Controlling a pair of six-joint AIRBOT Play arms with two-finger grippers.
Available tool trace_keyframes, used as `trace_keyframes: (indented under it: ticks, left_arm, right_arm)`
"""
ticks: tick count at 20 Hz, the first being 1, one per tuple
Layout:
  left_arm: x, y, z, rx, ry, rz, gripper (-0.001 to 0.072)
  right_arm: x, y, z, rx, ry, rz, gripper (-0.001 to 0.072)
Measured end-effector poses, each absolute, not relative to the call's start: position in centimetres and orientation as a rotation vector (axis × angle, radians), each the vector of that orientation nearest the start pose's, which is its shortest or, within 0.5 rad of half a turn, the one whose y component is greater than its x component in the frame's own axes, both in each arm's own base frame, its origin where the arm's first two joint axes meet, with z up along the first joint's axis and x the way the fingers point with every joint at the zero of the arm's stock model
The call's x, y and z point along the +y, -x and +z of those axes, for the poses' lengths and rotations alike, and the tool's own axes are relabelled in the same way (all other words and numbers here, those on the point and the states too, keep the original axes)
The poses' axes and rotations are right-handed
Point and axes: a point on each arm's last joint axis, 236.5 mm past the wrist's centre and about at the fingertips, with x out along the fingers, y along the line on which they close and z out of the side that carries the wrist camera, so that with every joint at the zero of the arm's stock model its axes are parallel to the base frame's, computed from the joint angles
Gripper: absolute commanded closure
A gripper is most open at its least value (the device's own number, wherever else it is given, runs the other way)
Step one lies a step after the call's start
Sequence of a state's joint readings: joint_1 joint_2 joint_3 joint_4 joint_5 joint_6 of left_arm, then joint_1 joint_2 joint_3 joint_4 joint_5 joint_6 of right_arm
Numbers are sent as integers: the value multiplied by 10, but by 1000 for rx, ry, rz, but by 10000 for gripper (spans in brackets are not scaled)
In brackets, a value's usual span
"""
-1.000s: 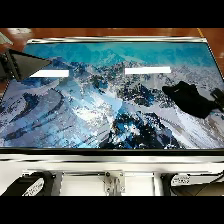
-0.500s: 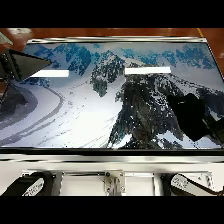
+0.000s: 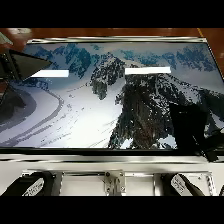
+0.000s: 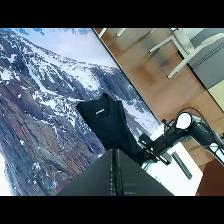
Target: Fold the shirts.
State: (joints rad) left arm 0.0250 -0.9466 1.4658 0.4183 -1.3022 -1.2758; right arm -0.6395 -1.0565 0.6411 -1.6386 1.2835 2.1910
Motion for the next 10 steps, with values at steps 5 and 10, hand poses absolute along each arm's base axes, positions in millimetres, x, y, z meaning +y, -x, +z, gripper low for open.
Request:
trace_keyframes:
  ticks: [5, 10]
  left_arm:
    - [-201, -295, 358, 531, 469, -983, 669]
    - [-198, -298, 355, 526, 453, -963, 670]
  right_arm:
    - [-142, -143, -63, 1522, -850, -1041, 23]
    - [-156, -210, 4, 1282, -900, -904, 86]
